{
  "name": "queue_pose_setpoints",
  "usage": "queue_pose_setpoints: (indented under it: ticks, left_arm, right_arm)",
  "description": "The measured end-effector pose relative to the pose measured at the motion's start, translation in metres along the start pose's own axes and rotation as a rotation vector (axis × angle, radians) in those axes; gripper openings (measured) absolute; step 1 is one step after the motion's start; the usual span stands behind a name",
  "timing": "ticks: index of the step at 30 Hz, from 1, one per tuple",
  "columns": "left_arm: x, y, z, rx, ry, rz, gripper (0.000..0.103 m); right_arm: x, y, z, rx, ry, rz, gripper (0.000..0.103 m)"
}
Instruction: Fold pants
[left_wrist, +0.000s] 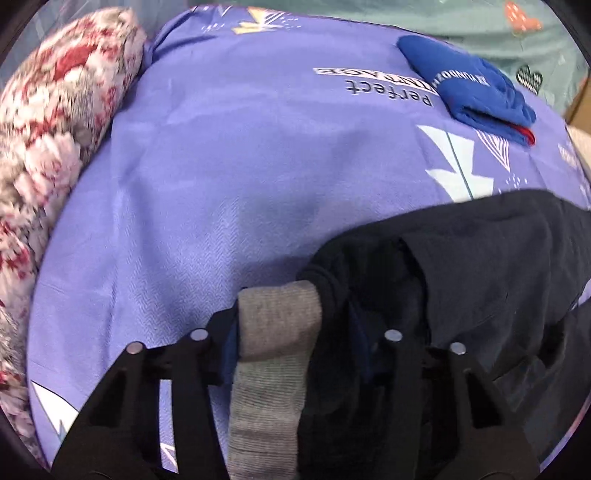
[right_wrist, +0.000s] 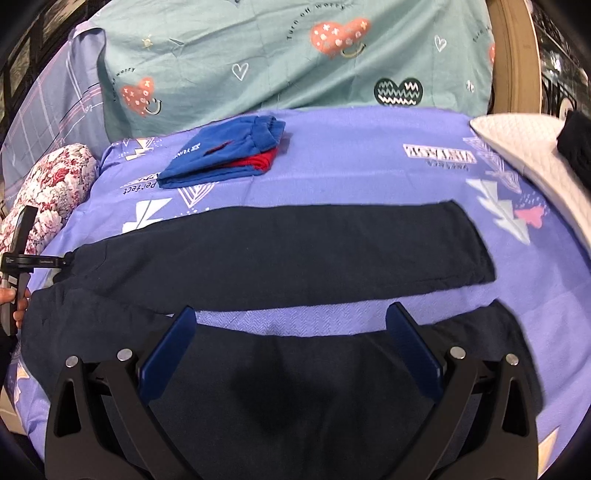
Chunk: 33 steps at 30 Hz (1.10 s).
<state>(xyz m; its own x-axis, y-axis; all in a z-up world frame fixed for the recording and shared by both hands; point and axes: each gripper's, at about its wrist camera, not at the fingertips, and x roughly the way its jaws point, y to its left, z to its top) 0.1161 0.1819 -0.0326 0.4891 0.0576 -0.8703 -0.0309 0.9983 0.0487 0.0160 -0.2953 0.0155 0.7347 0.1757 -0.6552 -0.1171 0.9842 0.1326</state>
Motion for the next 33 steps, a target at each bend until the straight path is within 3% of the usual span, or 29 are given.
queue_pose_setpoints:
  ticks: [3,6,7,8,11,12,15,18,19,20,21,23,28,33]
  left_arm:
    - [0.001,0.003,-0.002,-0.005,0.004,-0.018,0.052]
    - [0.007,0.009,0.003,-0.025,0.013,-0.028,0.075]
    - [0.010,0.011,0.005,-0.029,0.008,-0.030,0.076]
    - [0.011,0.012,0.006,-0.031,0.006,-0.047,0.074]
    - [0.007,0.004,0.008,-0.001,-0.010,-0.079,0.046]
    - [0.004,0.000,0.006,0.012,-0.016,-0.067,0.042]
    - [-0.005,-0.003,0.004,0.006,-0.027,-0.076,0.039]
    - [-0.019,0.000,0.003,-0.009,-0.055,-0.116,0.038]
    - [-0.025,0.001,0.004,-0.014,-0.068,-0.126,0.038]
    - [-0.029,0.003,0.004,-0.018,-0.078,-0.134,0.038]
    - [-0.033,0.004,0.006,-0.025,-0.090,-0.137,0.038]
    - [-0.042,0.009,0.008,-0.056,-0.116,-0.144,0.038]
    - [-0.067,0.013,0.021,-0.124,-0.220,-0.157,0.038]
    - [-0.070,0.020,0.038,-0.176,-0.242,-0.144,0.038]
  right_arm:
    - [-0.012,-0.036,0.024,0.026,-0.022,-0.057,0.102]
    - [-0.003,-0.086,0.053,0.047,0.015,-0.126,0.102]
    - [0.007,-0.100,0.061,0.046,0.038,-0.150,0.102]
    - [0.015,-0.111,0.066,0.049,0.061,-0.164,0.102]
    - [0.057,-0.152,0.082,0.102,0.146,-0.182,0.102]
    - [0.068,-0.158,0.083,0.106,0.164,-0.190,0.102]
    - [0.111,-0.173,0.087,0.129,0.243,-0.203,0.102]
    - [0.132,-0.179,0.086,0.137,0.264,-0.219,0.099]
    - [0.136,-0.177,0.085,0.127,0.284,-0.197,0.092]
    - [0.140,-0.172,0.083,0.100,0.314,-0.173,0.058]
    - [0.138,-0.168,0.083,0.086,0.313,-0.143,0.035]
    - [0.126,-0.162,0.087,0.054,0.279,-0.133,0.014]
    - [0.091,-0.171,0.102,0.107,0.162,-0.050,0.012]
    - [0.071,-0.166,0.132,0.134,0.067,-0.003,0.011]
